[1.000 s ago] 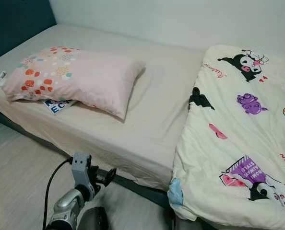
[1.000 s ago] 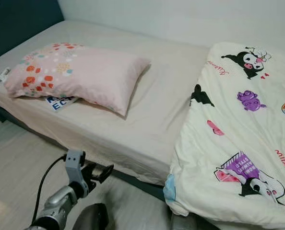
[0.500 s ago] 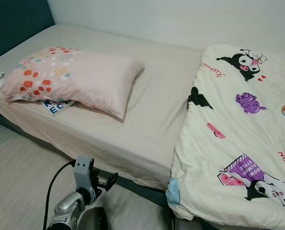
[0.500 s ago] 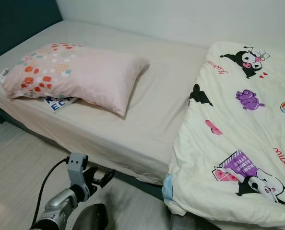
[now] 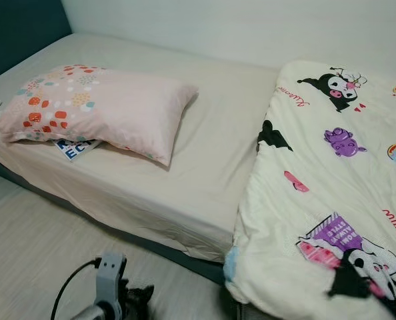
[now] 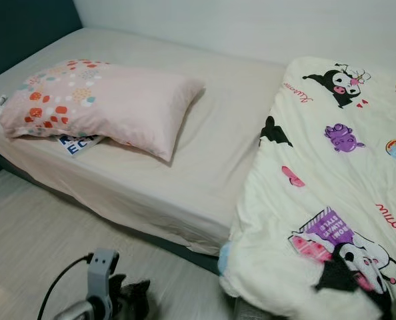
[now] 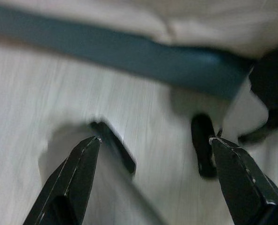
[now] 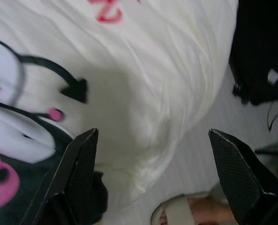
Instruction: Clean up the room
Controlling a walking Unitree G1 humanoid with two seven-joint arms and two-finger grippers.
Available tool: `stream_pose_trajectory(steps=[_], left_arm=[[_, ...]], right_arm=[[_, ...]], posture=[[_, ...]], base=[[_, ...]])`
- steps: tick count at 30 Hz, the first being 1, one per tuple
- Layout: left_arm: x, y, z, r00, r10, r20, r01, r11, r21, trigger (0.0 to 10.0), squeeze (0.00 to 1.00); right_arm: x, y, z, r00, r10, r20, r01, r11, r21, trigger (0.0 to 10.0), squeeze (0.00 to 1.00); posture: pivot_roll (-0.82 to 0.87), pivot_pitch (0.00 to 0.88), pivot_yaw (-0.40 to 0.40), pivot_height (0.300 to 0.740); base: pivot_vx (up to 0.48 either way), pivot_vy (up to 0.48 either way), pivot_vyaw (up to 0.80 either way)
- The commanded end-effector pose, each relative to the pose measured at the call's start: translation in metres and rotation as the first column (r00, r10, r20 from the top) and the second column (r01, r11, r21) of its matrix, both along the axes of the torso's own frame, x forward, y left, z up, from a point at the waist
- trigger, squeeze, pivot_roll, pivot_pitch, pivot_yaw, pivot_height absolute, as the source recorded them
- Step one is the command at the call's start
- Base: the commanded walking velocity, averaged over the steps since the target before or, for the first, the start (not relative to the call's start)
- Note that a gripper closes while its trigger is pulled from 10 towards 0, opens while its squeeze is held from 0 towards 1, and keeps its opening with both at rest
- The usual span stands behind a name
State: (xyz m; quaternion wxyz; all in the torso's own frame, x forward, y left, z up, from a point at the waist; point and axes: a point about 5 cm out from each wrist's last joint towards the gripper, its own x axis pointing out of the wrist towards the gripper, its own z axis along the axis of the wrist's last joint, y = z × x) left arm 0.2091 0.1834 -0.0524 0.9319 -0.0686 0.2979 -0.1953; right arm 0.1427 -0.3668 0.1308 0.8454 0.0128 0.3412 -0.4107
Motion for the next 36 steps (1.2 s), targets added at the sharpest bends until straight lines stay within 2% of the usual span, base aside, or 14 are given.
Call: stream_pose_trajectory(steps=[1, 5, 6, 7, 8, 10, 11, 12, 18, 20, 21, 23, 28, 36], left_arm=[[-0.02, 0.01, -0.012, 0.996, 0.003, -0.091, 0.001, 0.999, 0.043, 10.0, 0.0], [-0.026, 0.01, -0.016, 0.993, 0.012, -0.117, -0.005, 0.998, 0.056, 10.0, 0.0], [-0.026, 0.01, -0.016, 0.992, 0.029, -0.119, -0.022, 0.998, 0.058, 10.0, 0.0], [-0.023, 0.012, -0.016, 0.991, 0.069, -0.117, -0.062, 0.996, 0.06, 10.0, 0.0], [-0.023, 0.012, -0.016, 0.991, 0.069, -0.117, -0.062, 0.996, 0.06, 10.0, 0.0], [-0.016, 0.015, -0.013, 0.983, 0.145, -0.108, -0.14, 0.989, 0.054, 10.0, 0.0], [-0.016, 0.015, -0.013, 0.983, 0.145, -0.108, -0.14, 0.989, 0.054, 10.0, 0.0], [-0.011, 0.019, -0.011, 0.969, 0.22, -0.113, -0.215, 0.975, 0.057, 10.0, 0.0], [-0.005, 0.023, -0.008, 0.954, 0.28, -0.106, -0.276, 0.96, 0.053, 10.0, 0.0], [0.016, 0.033, 0.004, 0.906, 0.417, -0.068, -0.416, 0.909, 0.032, 10.0, 0.0], [0.016, 0.033, 0.004, 0.906, 0.417, -0.068, -0.416, 0.909, 0.032, 10.0, 0.0], [0.034, 0.041, 0.017, 0.884, 0.468, -0.017, -0.468, 0.884, 0.027, 10.0, 0.0], [0.052, 0.053, 0.035, 0.859, 0.508, 0.063, -0.509, 0.861, 0.001, 10.0, 0.0], [0.046, 0.055, 0.03, 0.86, 0.508, 0.042, -0.509, 0.86, 0.041, 10.0, 0.0]], right_arm=[[0.006, -0.004, 0.018, 0.999, 0.042, 0.026, -0.04, 0.995, -0.096, 10.0, 1.0], [0.037, 0.002, 0.046, 0.948, 0.171, 0.268, -0.135, 0.98, -0.146, 10.0, 0.91], [0.058, 0.016, 0.061, 0.866, 0.299, 0.4, -0.251, 0.953, -0.169, 10.0, 0.0], [0.078, 0.035, 0.075, 0.755, 0.394, 0.524, -0.354, 0.918, -0.179, 10.0, 0.0], [0.078, 0.035, 0.075, 0.755, 0.394, 0.524, -0.354, 0.918, -0.179, 10.0, 0.0], [0.099, 0.06, 0.087, 0.611, 0.484, 0.627, -0.473, 0.858, -0.202, 10.0, 0.0], [0.099, 0.06, 0.087, 0.611, 0.484, 0.627, -0.473, 0.858, -0.202, 10.0, 0.0], [0.11, 0.074, 0.086, 0.551, 0.505, 0.664, -0.53, 0.827, -0.19, 10.0, 0.0], [0.12, 0.087, 0.083, 0.512, 0.519, 0.684, -0.573, 0.8, -0.178, 10.0, 0.0], [0.146, 0.135, 0.067, 0.397, 0.566, 0.723, -0.727, 0.675, -0.129, 10.0, 0.0], [0.146, 0.135, 0.067, 0.397, 0.566, 0.723, -0.727, 0.675, -0.129, 10.0, 0.0], [0.158, 0.169, 0.059, 0.314, 0.597, 0.739, -0.811, 0.573, -0.118, 10.0, 0.0], [0.164, 0.195, 0.048, 0.227, 0.6, 0.767, -0.869, 0.48, -0.118, 10.0, 0.0], [0.167, 0.201, 0.037, 0.208, 0.611, 0.764, -0.879, 0.459, -0.127, 10.0, 0.0]], posture=[[-0.17, 0.191, 0.008, 0.576], [-0.16, 0.183, 0.015, 0.576], [-0.15, 0.176, 0.02, 0.576], [-0.14, 0.171, 0.021, 0.581], [-0.14, 0.171, 0.021, 0.581], [-0.13, 0.163, 0.021, 0.591], [-0.13, 0.163, 0.021, 0.591], [-0.11, 0.157, 0.023, 0.596], [-0.1, 0.149, 0.021, 0.601], [-0.08, 0.135, 0.016, 0.611], [-0.08, 0.135, 0.016, 0.611], [-0.07, 0.127, 0.009, 0.621], [-0.05, 0.114, 0.015, 0.641], [-0.06, 0.101, 0.026, 0.666]], base=[[0.0, 0.0, 0.0], [0.0, 0.0, 0.0], [0.0, 0.0, 0.0], [0.0, 0.0, 0.0], [0.0, 0.0, 0.0], [0.0, 0.0, 0.0], [0.0, 0.0, 0.0], [0.0, 0.0, 0.0], [0.0, 0.0, 0.0], [0.0, 0.0, 0.0], [0.0, 0.0, 0.0], [-0.24, 0.0, 0.0], [-0.441, 0.0, 0.0], [-0.107, 0.0, 0.0]])
